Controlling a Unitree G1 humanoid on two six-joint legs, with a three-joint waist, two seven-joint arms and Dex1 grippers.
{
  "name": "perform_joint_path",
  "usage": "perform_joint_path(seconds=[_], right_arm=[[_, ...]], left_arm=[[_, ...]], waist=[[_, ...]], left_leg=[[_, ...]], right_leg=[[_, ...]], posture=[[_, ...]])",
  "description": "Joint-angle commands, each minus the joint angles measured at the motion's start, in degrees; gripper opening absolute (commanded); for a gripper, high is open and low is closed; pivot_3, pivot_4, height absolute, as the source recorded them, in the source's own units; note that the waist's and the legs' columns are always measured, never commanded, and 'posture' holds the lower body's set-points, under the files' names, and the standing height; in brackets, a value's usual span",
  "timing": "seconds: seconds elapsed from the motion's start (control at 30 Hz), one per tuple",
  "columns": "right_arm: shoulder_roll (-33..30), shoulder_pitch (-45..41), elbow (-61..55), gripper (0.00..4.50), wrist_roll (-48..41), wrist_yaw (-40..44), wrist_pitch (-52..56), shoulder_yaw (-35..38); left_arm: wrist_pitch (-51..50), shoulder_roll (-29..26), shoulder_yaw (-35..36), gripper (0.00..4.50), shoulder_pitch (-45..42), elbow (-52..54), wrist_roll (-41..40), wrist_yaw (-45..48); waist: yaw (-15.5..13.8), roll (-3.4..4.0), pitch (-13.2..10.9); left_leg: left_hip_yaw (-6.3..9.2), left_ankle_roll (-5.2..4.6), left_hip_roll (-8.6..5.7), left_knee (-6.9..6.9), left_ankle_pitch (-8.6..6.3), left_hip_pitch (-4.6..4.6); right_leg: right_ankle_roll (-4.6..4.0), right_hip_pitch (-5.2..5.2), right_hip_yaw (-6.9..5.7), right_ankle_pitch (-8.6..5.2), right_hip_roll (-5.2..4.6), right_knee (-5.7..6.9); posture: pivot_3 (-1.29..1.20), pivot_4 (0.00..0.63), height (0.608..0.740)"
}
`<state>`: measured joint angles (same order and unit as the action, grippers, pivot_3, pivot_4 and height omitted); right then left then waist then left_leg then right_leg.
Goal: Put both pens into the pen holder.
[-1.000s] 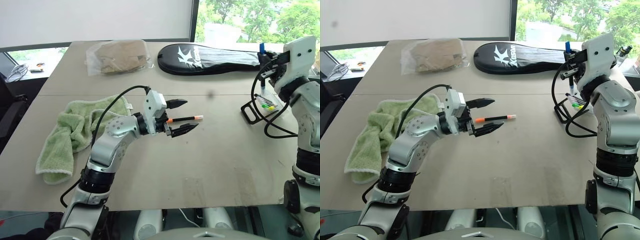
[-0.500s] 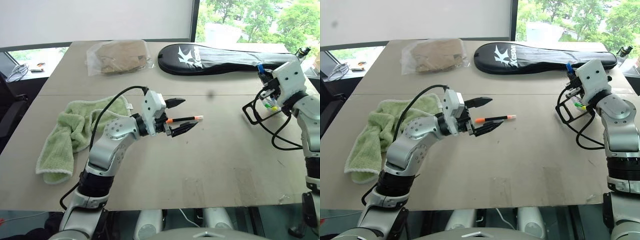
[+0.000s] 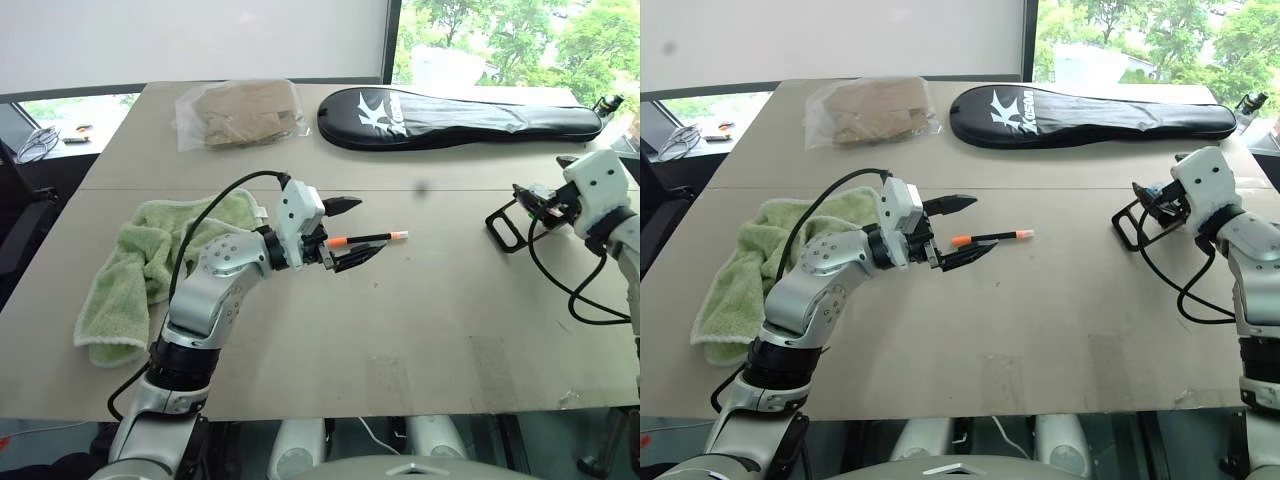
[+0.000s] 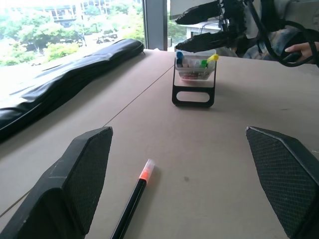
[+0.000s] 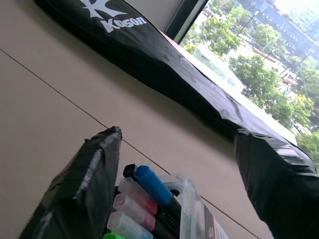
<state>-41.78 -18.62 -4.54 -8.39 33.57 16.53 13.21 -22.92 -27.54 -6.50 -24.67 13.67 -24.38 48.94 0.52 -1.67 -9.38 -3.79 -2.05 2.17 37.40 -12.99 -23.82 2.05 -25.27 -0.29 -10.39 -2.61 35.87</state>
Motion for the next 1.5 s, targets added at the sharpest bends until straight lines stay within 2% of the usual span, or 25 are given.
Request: perform_joint_path(seconds=[0.03,0.17,0.23,0.33,0.5,0.63,0.73,0.8,1.1,1.27,1.5], right_arm=[[-1.5,3.7,-10.5,4.44,-3.6,0.8,4.9,4.2],[-2.2,7.3,-20.5,4.44,-9.4,2.2,11.1,7.9],[-1.3,10.0,-27.2,4.44,-17.8,3.5,17.0,10.7],[-1.2,18.4,-39.2,4.44,-34.2,6.4,25.2,14.6],[2.0,27.5,-49.4,4.44,-45.1,-0.7,28.0,14.3],[7.7,33.8,-55.1,4.44,-43.7,-10.7,27.0,9.7],[4.8,41.0,-55.5,4.44,-37.5,-12.9,23.2,3.2],[3.2,44.3,-55.5,4.44,-35.9,-14.2,20.0,0.6],[-6.1,51.3,-55.5,4.44,-36.4,-16.6,8.9,-2.6],[-6.1,53.0,-55.5,4.44,-31.0,-17.9,8.0,-2.6],[-3.1,52.6,-55.5,4.44,-28.3,-19.4,8.0,-4.3]], left_arm=[[-0.9,-1.1,1.6,4.5,0.4,1.0,-0.6,0.1],[-1.5,-2.9,1.2,4.5,1.4,1.2,0.1,0.8],[-2.9,-3.4,1.2,4.5,1.3,0.6,0.0,0.5],[-2.9,-4.7,-0.1,4.5,1.3,0.1,1.8,1.1],[-7.6,-7.0,-3.4,4.5,-4.9,-5.5,4.8,3.4],[-5.9,-9.2,-11.3,4.5,-17.4,-21.4,12.3,11.9],[3.5,-8.0,-15.5,4.5,-22.6,-33.1,17.1,17.8],[6.2,-7.0,-17.1,4.5,-25.7,-38.3,19.0,21.3],[19.7,-2.2,-23.5,4.5,-39.5,-62.6,30.6,31.1],[25.9,4.6,-23.5,4.5,-44.0,-73.3,34.9,28.3],[27.4,10.2,-21.4,4.5,-48.1,-79.3,37.0,25.8]], waist=[[0.0,0.0,0.0],[0.1,0.0,0.0],[0.0,-0.01,0.0],[-0.5,-0.05,0.0],[-1.2,-0.07,0.0],[-1.5,-0.23,0.1],[-1.4,-0.19,0.2],[-1.2,-0.19,0.2],[-1.5,-0.39,0.1],[-1.7,-0.4,0.1],[-2.1,-0.42,0.2]], left_leg=[[0.0,0.0,0.0,-0.01,0.0,0.0],[0.0,0.0,0.01,0.0,0.0,0.02],[0.02,0.0,0.01,0.01,0.0,0.02],[0.19,0.0,0.03,0.02,0.0,0.03],[0.38,0.0,0.03,0.06,-0.01,0.04],[0.4,-0.01,-0.02,0.26,0.0,0.04],[0.44,-0.02,-0.01,0.38,0.0,0.08],[0.43,-0.09,-0.01,0.38,-0.05,0.05],[0.28,-0.21,-0.05,0.48,-0.14,-0.15],[0.41,-0.35,-0.03,0.86,-0.23,-0.4],[0.55,-0.55,-0.03,1.26,-0.34,-0.81]], right_leg=[[0.0,0.0,0.0,0.0,0.0,0.01],[0.08,0.0,0.0,-0.05,0.0,0.01],[0.1,0.02,-0.01,-0.06,0.0,0.01],[0.09,0.11,-0.15,-0.08,0.0,0.01],[-0.03,0.18,-0.24,-0.28,-0.01,-0.03],[-0.04,0.26,-0.27,-0.28,0.02,0.0],[-0.04,0.39,-0.25,-0.28,-0.03,-0.02],[-0.05,0.38,-0.2,-0.29,-0.07,-0.08],[-0.01,0.25,-0.2,-0.31,-0.01,-0.06],[0.0,0.26,-0.32,-0.32,-0.03,-0.07],[0.02,0.18,-0.32,-0.32,-0.1,-0.07]], posture=[[0.0,0.15,0.74],[0.0,0.15,0.74],[0.0,0.15,0.74],[0.0,0.15,0.74],[0.0,0.15,0.74],[0.0,0.15,0.74],[0.0,0.15,0.74],[0.0,0.15,0.74],[0.0,0.15,0.74],[0.0,0.15,0.74],[0.0,0.15,0.74]])
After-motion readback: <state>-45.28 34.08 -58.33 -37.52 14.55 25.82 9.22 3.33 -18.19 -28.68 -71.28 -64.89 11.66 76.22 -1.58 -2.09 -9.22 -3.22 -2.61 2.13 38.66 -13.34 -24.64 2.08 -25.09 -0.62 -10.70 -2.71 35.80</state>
